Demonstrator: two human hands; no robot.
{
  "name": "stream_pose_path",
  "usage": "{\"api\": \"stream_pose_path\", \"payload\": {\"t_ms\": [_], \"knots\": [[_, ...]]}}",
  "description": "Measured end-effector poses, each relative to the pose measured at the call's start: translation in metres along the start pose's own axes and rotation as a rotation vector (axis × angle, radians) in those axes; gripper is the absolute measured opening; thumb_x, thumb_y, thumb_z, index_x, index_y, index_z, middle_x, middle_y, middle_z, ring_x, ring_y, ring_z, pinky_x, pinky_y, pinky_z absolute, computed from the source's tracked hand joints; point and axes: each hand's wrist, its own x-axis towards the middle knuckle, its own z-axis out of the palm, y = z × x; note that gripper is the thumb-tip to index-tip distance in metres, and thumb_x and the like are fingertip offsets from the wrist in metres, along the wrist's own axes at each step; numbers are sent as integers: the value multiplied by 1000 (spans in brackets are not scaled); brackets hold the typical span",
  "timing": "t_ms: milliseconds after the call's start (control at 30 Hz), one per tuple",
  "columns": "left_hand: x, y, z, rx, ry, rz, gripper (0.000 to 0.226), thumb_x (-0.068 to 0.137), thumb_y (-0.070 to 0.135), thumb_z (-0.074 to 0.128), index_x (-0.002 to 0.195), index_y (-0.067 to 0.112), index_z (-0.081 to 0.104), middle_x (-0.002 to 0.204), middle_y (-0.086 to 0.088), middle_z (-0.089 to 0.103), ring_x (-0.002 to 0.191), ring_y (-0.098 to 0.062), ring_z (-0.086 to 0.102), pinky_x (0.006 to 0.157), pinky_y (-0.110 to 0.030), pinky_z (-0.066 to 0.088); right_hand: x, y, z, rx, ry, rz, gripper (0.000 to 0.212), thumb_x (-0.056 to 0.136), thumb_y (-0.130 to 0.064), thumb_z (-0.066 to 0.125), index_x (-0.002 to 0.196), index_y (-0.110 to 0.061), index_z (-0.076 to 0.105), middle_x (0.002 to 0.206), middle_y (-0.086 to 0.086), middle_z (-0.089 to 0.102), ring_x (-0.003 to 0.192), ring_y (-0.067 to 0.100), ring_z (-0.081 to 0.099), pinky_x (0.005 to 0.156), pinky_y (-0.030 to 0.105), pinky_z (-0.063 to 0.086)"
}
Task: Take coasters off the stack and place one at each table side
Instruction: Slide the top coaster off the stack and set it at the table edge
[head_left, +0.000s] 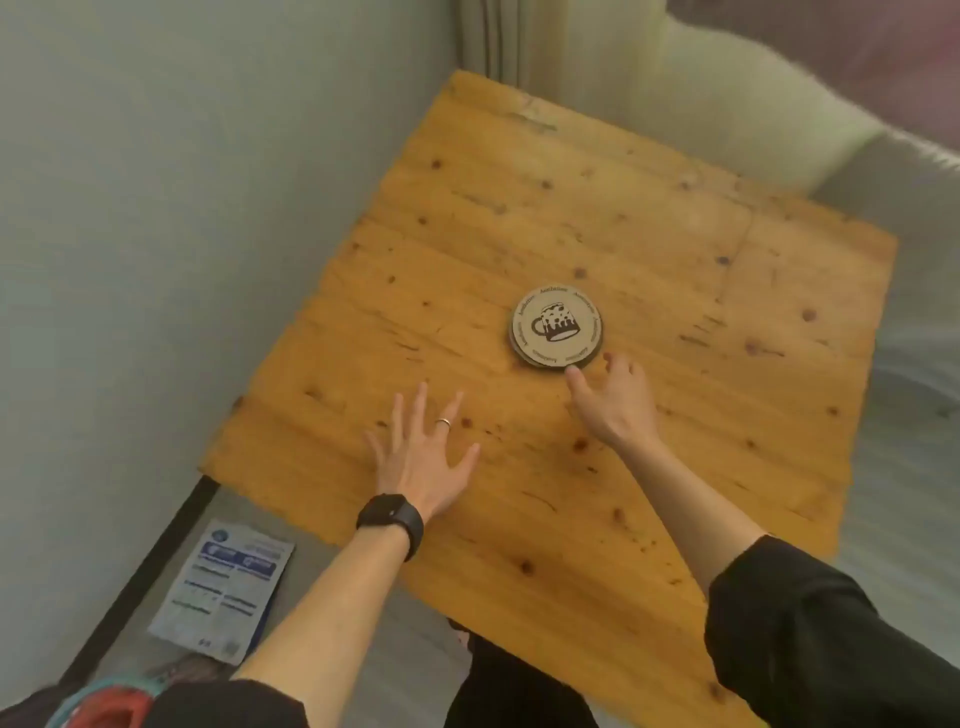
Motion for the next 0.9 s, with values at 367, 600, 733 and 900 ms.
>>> {"api": "stream_pose_path", "payload": {"t_ms": [367, 600, 733, 900], "knots": [[18, -17, 22, 50, -12, -20, 80, 76, 89, 26, 145, 61, -2, 161, 14, -21, 148, -29, -18, 101, -84, 9, 46, -20, 41, 22, 313, 102, 69, 83, -58, 68, 132, -16, 41, 130, 12, 49, 110, 36, 55, 83, 41, 42], [17, -13, 10, 42, -86, -48, 83, 72, 91, 30, 144, 63, 0, 161, 16, -21, 148, -28, -17, 101, -82, 15, 28, -16, 32, 150, 316, -53, 21, 91, -32, 65, 98, -17, 52, 114, 6, 53, 102, 25, 51, 79, 38, 47], [16, -7, 0, 15, -149, -77, 83, 72, 90, 35, 145, 61, 11, 161, 18, -16, 149, -26, -16, 105, -79, 14, -29, 1, 21, 501, 146, -88, 14, 98, -25, 59, 99, -23, 46, 93, -10, 64, 81, 6, 64, 66, 38, 59], [11, 12, -25, -388, -66, -29, 67, 79, 82, 34, 130, 43, 53, 156, 6, 33, 144, -21, 19, 114, -51, 25, -98, 39, 20, 481, -238, -32, 15, 99, -34, 57, 106, -43, 48, 93, -7, 76, 74, 4, 70, 55, 25, 56]]}}
